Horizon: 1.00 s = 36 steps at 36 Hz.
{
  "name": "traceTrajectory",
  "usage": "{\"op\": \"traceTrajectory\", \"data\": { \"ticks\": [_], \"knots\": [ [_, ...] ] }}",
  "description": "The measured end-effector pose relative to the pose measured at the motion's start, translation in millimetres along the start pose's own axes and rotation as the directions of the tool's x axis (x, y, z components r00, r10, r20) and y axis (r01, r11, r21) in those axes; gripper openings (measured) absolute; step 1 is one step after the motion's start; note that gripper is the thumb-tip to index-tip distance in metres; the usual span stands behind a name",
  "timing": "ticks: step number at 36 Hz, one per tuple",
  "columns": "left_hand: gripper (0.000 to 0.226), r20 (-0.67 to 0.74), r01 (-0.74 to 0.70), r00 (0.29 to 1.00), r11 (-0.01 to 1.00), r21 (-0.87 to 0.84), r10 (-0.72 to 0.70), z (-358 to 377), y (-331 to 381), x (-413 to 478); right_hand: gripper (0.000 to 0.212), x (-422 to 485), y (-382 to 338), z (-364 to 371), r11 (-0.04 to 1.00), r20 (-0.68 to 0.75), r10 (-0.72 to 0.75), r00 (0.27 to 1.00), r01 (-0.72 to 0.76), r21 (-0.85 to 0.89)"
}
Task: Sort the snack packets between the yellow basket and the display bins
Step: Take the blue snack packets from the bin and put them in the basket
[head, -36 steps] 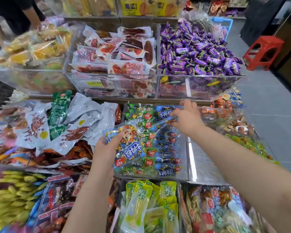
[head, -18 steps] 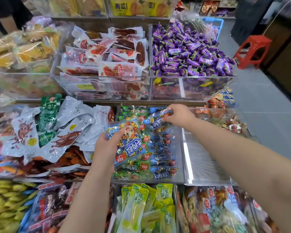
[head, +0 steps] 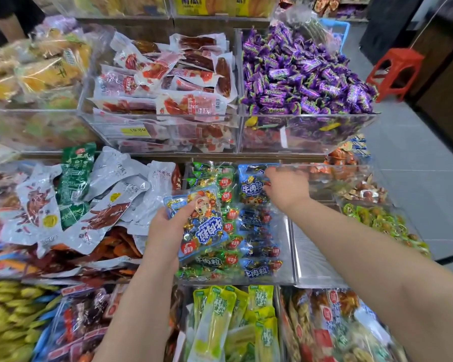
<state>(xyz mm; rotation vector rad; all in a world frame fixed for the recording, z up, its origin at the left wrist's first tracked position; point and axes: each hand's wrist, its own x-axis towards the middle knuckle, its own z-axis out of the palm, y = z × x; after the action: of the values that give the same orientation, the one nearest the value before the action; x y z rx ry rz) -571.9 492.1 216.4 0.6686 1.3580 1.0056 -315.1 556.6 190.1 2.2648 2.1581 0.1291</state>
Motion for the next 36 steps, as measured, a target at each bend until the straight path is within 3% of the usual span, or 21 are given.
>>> {"op": "traceTrajectory", "data": {
  "ticks": [4,6,7,9,11,17,22,25,27,29,31,34,35,36],
  "knots": [
    [0.11,0.008,-0.005,1.0,1.0,0.012,0.005,0,1,2,0.065,5,-11,1,0.997,0.062,-0.038,0.997,0.043,-0.071],
    [0.107,0.004,-0.003,1.0,1.0,0.006,0.003,0,2,2,0.081,1,-14,6,0.986,0.019,-0.158,0.987,0.159,-0.057],
    [0.096,0.002,-0.001,1.0,1.0,0.007,0.001,-1,1,3,0.086,-2,-17,12,0.964,0.014,-0.256,0.966,0.257,-0.067],
    [0.049,0.0,-0.01,1.0,0.999,0.038,0.01,0,0,5,0.09,-8,-22,24,0.902,0.082,-0.408,0.909,0.416,-0.114],
    [0.019,0.007,-0.015,1.0,0.998,0.066,0.015,-1,-4,9,0.091,-9,-24,35,0.898,0.147,-0.411,0.9,0.427,-0.102],
    [0.017,0.023,0.004,1.0,0.995,0.097,-0.006,3,-2,12,0.077,5,-31,50,0.981,0.139,-0.19,0.972,0.194,-0.013],
    [0.039,0.016,0.027,0.999,0.996,0.081,-0.029,3,0,9,0.076,9,-32,55,0.987,0.115,-0.163,0.98,0.163,0.009],
    [0.029,0.032,0.035,0.999,0.999,0.03,-0.036,7,2,7,0.079,7,-34,50,0.986,0.126,-0.169,0.977,0.168,0.019],
    [0.029,0.084,0.077,0.994,0.995,-0.059,-0.072,9,4,6,0.081,3,-32,42,0.978,0.116,-0.178,0.977,0.163,0.131],
    [0.026,0.163,0.126,0.982,0.975,-0.181,-0.097,10,5,6,0.072,-6,-26,30,0.921,0.008,-0.156,0.988,0.142,0.363],
    [0.024,0.209,0.148,0.973,0.956,-0.252,-0.096,10,6,5,0.057,-23,-22,15,0.778,-0.079,-0.012,0.997,0.059,0.625],
    [0.024,0.242,0.129,0.968,0.962,-0.242,-0.068,16,5,3,0.039,-52,-21,-13,0.381,0.073,0.16,0.984,-0.13,0.915],
    [0.023,0.239,0.117,0.969,0.966,-0.231,-0.06,20,5,1,0.036,-62,-21,-20,0.313,0.094,0.142,0.985,-0.134,0.94],
    [0.022,0.229,0.108,0.972,0.969,-0.222,-0.056,23,4,1,0.037,-73,-20,-27,0.344,0.065,0.103,0.993,-0.097,0.934]
  ]
}}
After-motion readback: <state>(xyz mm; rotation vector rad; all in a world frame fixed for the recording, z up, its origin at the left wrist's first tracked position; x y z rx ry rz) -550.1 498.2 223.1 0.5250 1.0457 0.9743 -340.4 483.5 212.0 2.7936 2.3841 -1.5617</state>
